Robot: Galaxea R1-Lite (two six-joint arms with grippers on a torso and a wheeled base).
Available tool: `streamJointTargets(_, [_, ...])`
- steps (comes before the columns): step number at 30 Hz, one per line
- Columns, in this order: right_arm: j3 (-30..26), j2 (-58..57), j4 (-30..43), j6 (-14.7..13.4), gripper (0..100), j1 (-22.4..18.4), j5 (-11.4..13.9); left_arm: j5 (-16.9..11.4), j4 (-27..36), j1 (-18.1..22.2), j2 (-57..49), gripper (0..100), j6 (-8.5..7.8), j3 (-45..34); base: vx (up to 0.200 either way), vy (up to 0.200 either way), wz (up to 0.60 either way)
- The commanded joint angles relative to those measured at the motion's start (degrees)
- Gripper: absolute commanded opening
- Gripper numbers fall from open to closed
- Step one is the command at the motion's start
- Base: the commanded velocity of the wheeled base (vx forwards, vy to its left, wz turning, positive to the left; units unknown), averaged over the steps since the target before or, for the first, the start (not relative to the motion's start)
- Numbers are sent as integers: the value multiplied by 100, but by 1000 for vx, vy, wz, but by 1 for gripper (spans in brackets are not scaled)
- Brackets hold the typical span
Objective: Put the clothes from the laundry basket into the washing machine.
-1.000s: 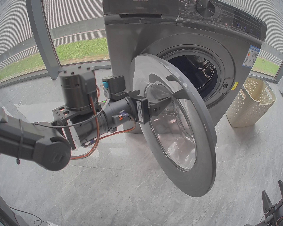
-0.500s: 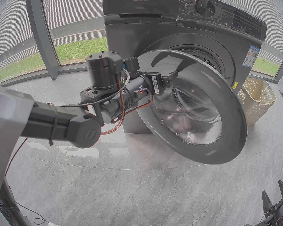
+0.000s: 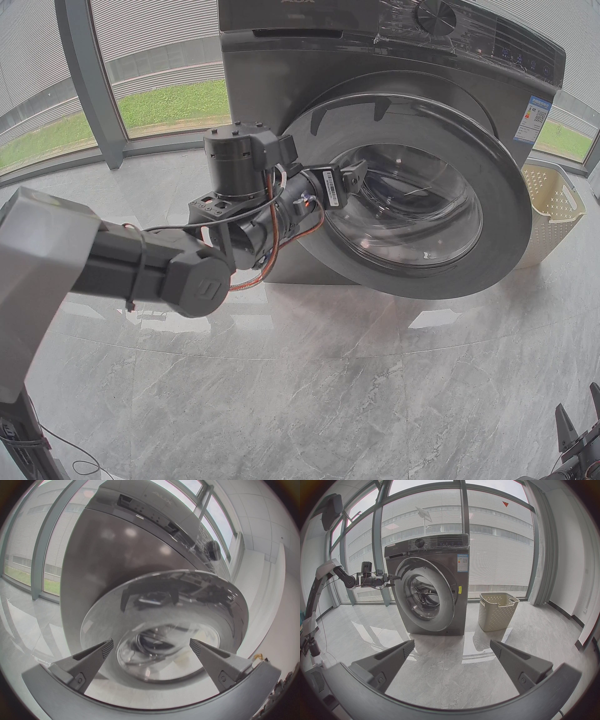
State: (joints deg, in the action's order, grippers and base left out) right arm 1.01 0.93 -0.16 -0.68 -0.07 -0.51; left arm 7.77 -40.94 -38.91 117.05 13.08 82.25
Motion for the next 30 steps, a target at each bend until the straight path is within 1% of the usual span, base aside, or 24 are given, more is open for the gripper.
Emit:
streamJointTargets(1, [-101,-31,-2,-2,100,-1,-2,-135,297,-275,-1510,100,-7,-1712,0,0,0])
streamJointTargets(5, [-101,-31,-11,24,100,-1,16,-478,270,-574,-2951,100,-51,-3672,0,0,0])
streamJointTargets(6, [-101,-22,-2,68,100,7,42,-495,279,-618,-3250,100,-69,-3997,0,0,0])
streamJointTargets(7, [-101,-31,-2,77,100,-1,51,-478,279,-705,-3690,100,-86,-4472,0,0,0])
streamJointTargets(9, [-101,-31,-11,59,100,7,42,-451,288,-767,-4446,100,-148,-5175,0,0,0])
streamJointTargets(10, [-101,-31,-2,68,100,-1,51,-451,314,-732,-4771,100,-183,-5448,0,0,0])
streamJointTargets(11, [-101,-31,-2,68,100,-1,51,-451,314,-723,-4824,100,-192,-5492,0,0,0])
streamJointTargets(12, [-101,-31,-2,77,100,-1,51,-469,314,-688,-5492,100,-245,-6116,0,0,0])
streamJointTargets(14, [-101,-31,-2,77,100,-1,51,-469,323,-574,-6142,100,-280,-6643,0,0,0])
streamJointTargets(16, [-101,-31,-2,77,100,-1,51,-469,358,-371,-6740,100,-280,-7021,0,0,0])
streamJointTargets(17, [-101,-31,-2,77,100,7,51,-469,376,-345,-6819,100,-280,-7065,0,0,0])
streamJointTargets(18, [-101,-31,-2,77,100,-1,51,-469,508,-117,-7232,100,-315,-7267,0,0,0])
streamJointTargets(19, [-101,-31,-2,77,100,-1,51,-469,587,6,-7434,100,-368,-7355,0,0,0])
streamJointTargets(20, [-101,-31,-2,77,100,-1,51,-487,710,200,-7715,100,-473,-7478,0,0,0])
streamJointTargets(21, [-101,-31,-2,77,100,-1,51,-495,727,226,-7759,100,-491,-7495,0,0,0])
streamJointTargets(22, [-101,-31,-2,77,100,-1,51,-530,982,587,-8225,100,-719,-7654,0,0,0])
streamJointTargets(23, [-101,-31,-2,77,100,-1,51,-548,1123,762,-8445,100,-816,-7715,0,0,0])
streamJointTargets(25, [-101,-31,-2,77,100,-1,51,-566,1351,1052,-8814,100,-921,-7821,0,0,0])
streamJointTargets(27, [-101,-31,-2,77,100,-1,51,-610,1606,1395,-9192,100,-1106,-7944,0,0,0])
streamJointTargets(29, [-101,-31,-2,77,100,-1,51,-662,1782,1676,-9526,100,-1203,-8058,0,0,0])
streamJointTargets(30, [-101,-31,-2,77,100,-1,51,-697,1914,1852,-9798,100,-1203,-8146,0,0,0])
